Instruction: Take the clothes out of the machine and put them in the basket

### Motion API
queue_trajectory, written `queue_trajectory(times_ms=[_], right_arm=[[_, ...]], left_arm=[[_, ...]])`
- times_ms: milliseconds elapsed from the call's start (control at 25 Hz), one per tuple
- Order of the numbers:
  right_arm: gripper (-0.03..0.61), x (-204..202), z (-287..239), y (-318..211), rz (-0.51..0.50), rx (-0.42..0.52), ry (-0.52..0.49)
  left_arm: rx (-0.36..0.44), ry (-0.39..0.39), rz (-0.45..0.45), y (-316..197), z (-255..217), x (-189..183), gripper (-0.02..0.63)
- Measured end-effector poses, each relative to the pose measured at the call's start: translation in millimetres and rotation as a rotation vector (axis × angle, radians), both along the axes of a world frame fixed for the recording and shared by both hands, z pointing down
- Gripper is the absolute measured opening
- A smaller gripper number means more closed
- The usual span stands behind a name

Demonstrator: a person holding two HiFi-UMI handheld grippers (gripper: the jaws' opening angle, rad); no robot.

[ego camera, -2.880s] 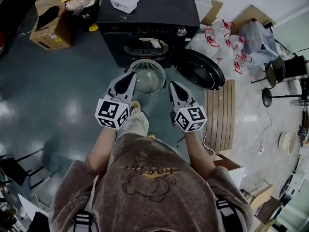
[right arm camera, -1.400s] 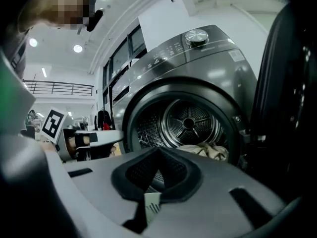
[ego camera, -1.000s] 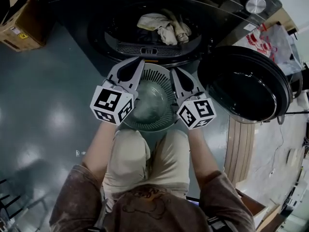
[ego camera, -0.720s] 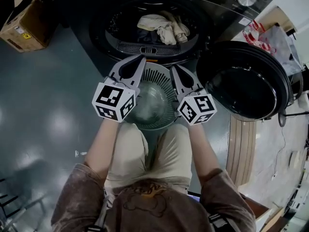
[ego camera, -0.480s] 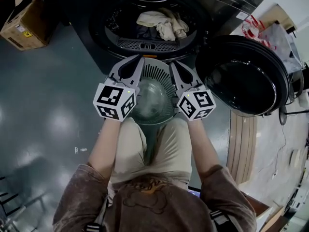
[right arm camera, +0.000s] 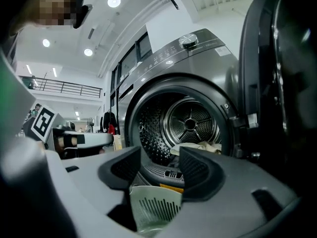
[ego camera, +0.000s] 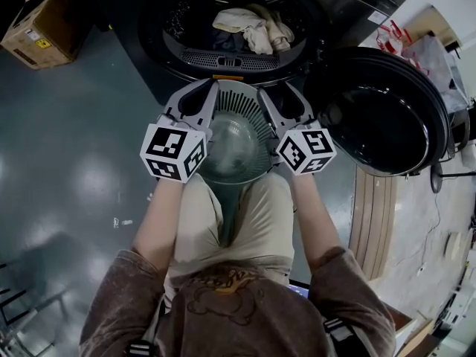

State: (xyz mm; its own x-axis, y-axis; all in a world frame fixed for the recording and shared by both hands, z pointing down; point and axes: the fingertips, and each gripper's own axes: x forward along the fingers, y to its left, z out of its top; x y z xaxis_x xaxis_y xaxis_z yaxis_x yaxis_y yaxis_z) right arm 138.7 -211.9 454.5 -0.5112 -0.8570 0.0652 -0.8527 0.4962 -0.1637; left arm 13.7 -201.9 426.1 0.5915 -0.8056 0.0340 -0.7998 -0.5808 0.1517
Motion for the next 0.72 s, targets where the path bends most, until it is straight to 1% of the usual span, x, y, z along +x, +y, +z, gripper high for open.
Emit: queue_trajectory(times_ms=[40, 120, 160, 200, 280, 480, 720], right_arm=[[0.27, -1.3, 1.1, -2.9, -0.004, -0.007, 0.002], [0.363, -6.4, 2.7, -9.5, -0.017, -0.019, 0.006], [0.403, -9.4, 3.3, -13.4, -0.027, -0.023, 0.011], [0.428, -12.4, 4.0, -18.1, -0.037, -0.026, 0.02], [0.445, -17.2, 5.5, -30.5, -0.052, -0.031, 0.041], [0.448, -24.1, 7.3, -73.2, -0.046, -0.042, 0.068], [0.448, -30.0, 32.4, -129.6, -0.016, -0.087, 0.167]], left_arm=[[0.0, 0.0, 0.001, 0.3, 0.4, -0.2, 0.006], [0.003, 0.001, 0.004, 1.0, 0.2, -0.1, 0.006], [0.004, 0.003, 0.007, 1.6, 0.0, 0.2, 0.006], [0.005, 0.006, 0.01, 2.3, 0.0, 0.7, 0.006], [0.003, 0.012, 0.014, 3.6, 0.7, 1.1, 0.006], [0.002, 0.019, 0.01, 3.8, 1.6, -3.7, 0.006], [-0.015, 0.023, 0.002, 0.7, 8.4, -11.3, 0.006]])
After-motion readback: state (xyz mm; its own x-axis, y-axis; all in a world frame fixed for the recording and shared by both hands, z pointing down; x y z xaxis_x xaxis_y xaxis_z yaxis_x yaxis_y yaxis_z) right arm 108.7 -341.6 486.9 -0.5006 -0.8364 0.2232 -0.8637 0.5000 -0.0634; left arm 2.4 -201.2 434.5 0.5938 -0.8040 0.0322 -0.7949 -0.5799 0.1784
